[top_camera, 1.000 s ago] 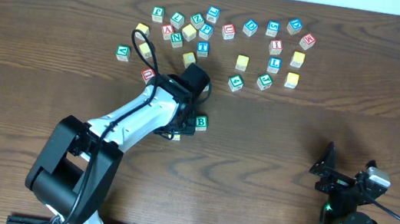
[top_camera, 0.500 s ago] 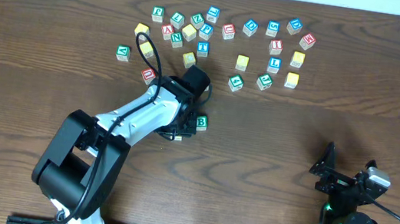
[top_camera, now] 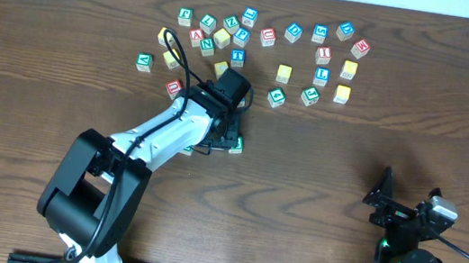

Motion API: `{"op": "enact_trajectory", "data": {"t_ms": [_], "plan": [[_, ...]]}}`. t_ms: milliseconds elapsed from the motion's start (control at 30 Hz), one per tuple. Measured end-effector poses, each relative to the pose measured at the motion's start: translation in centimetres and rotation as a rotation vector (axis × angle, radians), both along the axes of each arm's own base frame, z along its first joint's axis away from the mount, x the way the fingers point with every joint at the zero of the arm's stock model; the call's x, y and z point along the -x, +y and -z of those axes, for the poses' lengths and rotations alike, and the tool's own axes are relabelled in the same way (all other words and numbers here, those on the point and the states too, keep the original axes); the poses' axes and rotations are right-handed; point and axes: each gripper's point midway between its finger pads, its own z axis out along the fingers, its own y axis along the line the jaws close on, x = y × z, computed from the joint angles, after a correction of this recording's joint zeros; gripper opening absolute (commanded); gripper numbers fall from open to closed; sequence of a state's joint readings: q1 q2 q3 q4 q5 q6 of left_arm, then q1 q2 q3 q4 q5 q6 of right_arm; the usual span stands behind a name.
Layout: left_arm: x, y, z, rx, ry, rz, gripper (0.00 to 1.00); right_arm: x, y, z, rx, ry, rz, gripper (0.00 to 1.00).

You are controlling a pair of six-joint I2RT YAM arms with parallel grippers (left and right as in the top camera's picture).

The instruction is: Spell out ROBOT

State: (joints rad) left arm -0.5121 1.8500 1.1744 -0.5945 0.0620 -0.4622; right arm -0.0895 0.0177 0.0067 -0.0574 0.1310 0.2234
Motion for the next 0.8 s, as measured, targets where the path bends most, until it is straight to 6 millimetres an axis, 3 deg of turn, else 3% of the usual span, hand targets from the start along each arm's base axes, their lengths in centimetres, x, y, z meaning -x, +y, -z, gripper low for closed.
{"op": "enact_trajectory", "data": {"t_ms": [133,267,633,800], "plan": [[0.2,0.1,0.1,-0.006,0.008,0.007,0.29,0.0,0.0,0.0,0.0,0.0,0.0,0.99],[0.3,0.2,0.1,-0.011,0.013,0.015,0.39,0.0,0.0,0.0,0.0,0.0,0.0,0.99],[0.4,0.3,0.1,-0.014,0.018,0.016,0.44,0.0,0.0,0.0,0.0,0.0,0.0,0.99],[-1.3,1.1,-2.3,0.001,0.006,-0.025,0.49,0.0,0.0,0.0,0.0,0.0,0.0,0.99]]}}
